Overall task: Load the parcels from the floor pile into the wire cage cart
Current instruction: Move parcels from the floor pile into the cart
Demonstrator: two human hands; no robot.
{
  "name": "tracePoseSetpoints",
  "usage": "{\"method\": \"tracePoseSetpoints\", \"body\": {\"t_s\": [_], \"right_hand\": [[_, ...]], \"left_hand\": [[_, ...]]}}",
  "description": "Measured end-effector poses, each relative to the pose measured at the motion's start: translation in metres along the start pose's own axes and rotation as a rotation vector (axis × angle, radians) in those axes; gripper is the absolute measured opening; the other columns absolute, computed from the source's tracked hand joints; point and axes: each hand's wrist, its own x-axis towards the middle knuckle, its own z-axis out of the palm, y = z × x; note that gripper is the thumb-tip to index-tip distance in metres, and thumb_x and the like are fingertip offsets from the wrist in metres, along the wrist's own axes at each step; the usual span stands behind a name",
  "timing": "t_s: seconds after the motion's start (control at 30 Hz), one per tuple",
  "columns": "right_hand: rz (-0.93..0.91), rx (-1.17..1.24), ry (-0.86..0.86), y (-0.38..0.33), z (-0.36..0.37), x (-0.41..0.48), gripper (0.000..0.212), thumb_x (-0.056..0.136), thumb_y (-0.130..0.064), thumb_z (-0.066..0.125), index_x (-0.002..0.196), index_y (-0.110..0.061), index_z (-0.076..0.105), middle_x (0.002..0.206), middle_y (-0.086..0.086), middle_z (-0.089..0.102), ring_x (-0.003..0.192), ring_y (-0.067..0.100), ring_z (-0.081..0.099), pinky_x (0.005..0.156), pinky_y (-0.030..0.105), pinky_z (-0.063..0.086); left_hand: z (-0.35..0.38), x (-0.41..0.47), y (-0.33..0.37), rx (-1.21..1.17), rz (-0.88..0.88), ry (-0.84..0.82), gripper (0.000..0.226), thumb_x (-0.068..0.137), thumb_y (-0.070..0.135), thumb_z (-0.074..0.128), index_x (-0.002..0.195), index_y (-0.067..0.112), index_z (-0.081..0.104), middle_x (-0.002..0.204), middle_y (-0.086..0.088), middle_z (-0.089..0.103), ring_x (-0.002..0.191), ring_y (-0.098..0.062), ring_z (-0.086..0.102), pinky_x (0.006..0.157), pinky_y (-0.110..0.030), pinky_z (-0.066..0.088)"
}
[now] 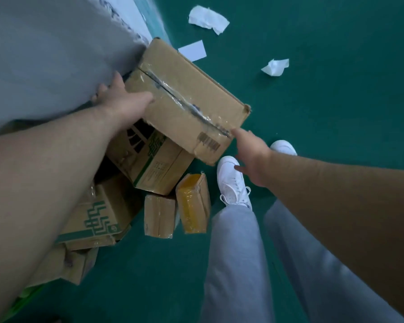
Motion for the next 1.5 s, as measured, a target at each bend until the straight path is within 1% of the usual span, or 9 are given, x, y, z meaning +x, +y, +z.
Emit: {"method": "tracePoseSetpoints", "body": {"t_s": [0.13, 0.27, 0.37, 0.67, 0.9, 1.0, 1.1, 1.3, 1.5], "right_hand": [[0.078, 0.126, -0.099, 0.001, -0.004, 0.016, 0.048, 0.095, -0.054, 0.058, 0.135, -0.028, 0.052, 0.130, 0.000, 0.063, 0.114, 0.020, 0.061, 0.100, 0.045, 0.048], [-0.008, 0.064, -0.004, 0.009, -0.019, 0.002, 0.057, 0.086, -0.050, 0.069, 0.138, -0.035, 0.052, 0.129, -0.006, 0.064, 0.113, 0.019, 0.063, 0.080, 0.039, 0.050], [-0.070, 0.100, 0.038, 0.011, -0.052, -0.033, 0.058, 0.091, -0.036, 0.073, 0.140, -0.045, 0.045, 0.119, -0.008, 0.068, 0.101, 0.020, 0.070, 0.059, 0.034, 0.053], [-0.435, -0.494, 0.229, -0.027, -0.167, -0.217, 0.068, 0.092, -0.031, 0.071, 0.145, -0.057, 0.037, 0.118, -0.002, 0.069, 0.100, 0.016, 0.071, 0.084, 0.038, 0.061], [-0.553, -0.956, 0.129, -0.061, -0.177, -0.371, 0.074, 0.093, -0.015, 0.069, 0.150, -0.049, 0.036, 0.094, -0.002, 0.071, 0.081, 0.012, 0.070, 0.066, 0.027, 0.054], [-0.587, -1.062, 0.067, -0.052, -0.150, -0.411, 0.072, 0.090, -0.014, 0.070, 0.146, -0.049, 0.043, 0.090, -0.003, 0.073, 0.077, 0.013, 0.071, 0.060, 0.024, 0.052], [-0.642, -1.159, -0.052, -0.024, -0.108, -0.454, 0.074, 0.086, -0.021, 0.072, 0.143, -0.058, 0.044, 0.097, 0.000, 0.075, 0.078, 0.014, 0.073, 0.057, 0.022, 0.054], [-0.786, -1.376, -0.315, 0.072, -0.022, -0.522, 0.073, 0.095, -0.021, 0.066, 0.151, -0.055, 0.035, 0.100, -0.008, 0.073, 0.074, 0.001, 0.069, 0.047, 0.008, 0.046], [-0.821, -1.491, -0.523, 0.241, 0.013, -0.579, 0.076, 0.091, -0.016, 0.071, 0.143, -0.059, 0.038, 0.105, -0.015, 0.073, 0.090, 0.006, 0.070, 0.075, 0.021, 0.054]], "left_hand": [[0.001, 0.000, -0.019, -0.134, -0.111, -0.152, 0.101, 0.058, 0.083, 0.064, 0.145, 0.033, 0.045, 0.147, -0.010, 0.041, 0.129, -0.037, 0.045, 0.107, -0.053, 0.040], [0.013, -0.029, -0.015, -0.356, -0.109, -0.185, 0.083, 0.080, 0.063, 0.071, 0.145, 0.023, 0.037, 0.127, -0.003, 0.053, 0.102, -0.021, 0.054, 0.085, -0.041, 0.046], [0.024, -0.084, -0.006, -0.425, -0.103, -0.232, 0.079, 0.087, 0.055, 0.071, 0.151, 0.034, 0.030, 0.128, 0.002, 0.051, 0.106, -0.021, 0.052, 0.086, -0.042, 0.045], [-0.005, -0.305, 0.009, -0.954, -0.225, -0.149, 0.052, 0.093, 0.031, 0.073, 0.138, 0.023, 0.047, 0.122, 0.003, 0.064, 0.102, -0.017, 0.063, 0.089, -0.039, 0.056], [-0.046, -0.471, -0.022, -1.250, -0.326, -0.148, 0.028, 0.094, 0.024, 0.070, 0.116, 0.034, 0.055, 0.113, 0.006, 0.065, 0.108, -0.020, 0.063, 0.092, -0.040, 0.054], [-0.063, -0.526, -0.046, -1.390, -0.407, -0.122, 0.031, 0.094, 0.022, 0.071, 0.120, 0.031, 0.056, 0.109, 0.006, 0.067, 0.096, -0.013, 0.064, 0.073, -0.030, 0.054], [-0.069, -0.583, -0.095, -1.517, -0.515, 0.019, 0.030, 0.094, 0.018, 0.072, 0.112, 0.029, 0.051, 0.095, 0.006, 0.064, 0.080, -0.008, 0.060, 0.059, -0.024, 0.045], [-0.017, -0.684, -0.208, -1.691, -0.716, 0.289, 0.035, 0.091, 0.015, 0.072, 0.122, 0.018, 0.058, 0.097, -0.004, 0.070, 0.082, -0.020, 0.064, 0.071, -0.032, 0.050], [0.077, -0.826, -0.305, -1.888, -0.828, 0.450, 0.022, 0.092, 0.017, 0.069, 0.109, 0.026, 0.057, 0.100, -0.006, 0.073, 0.087, -0.023, 0.067, 0.081, -0.038, 0.054]]}}
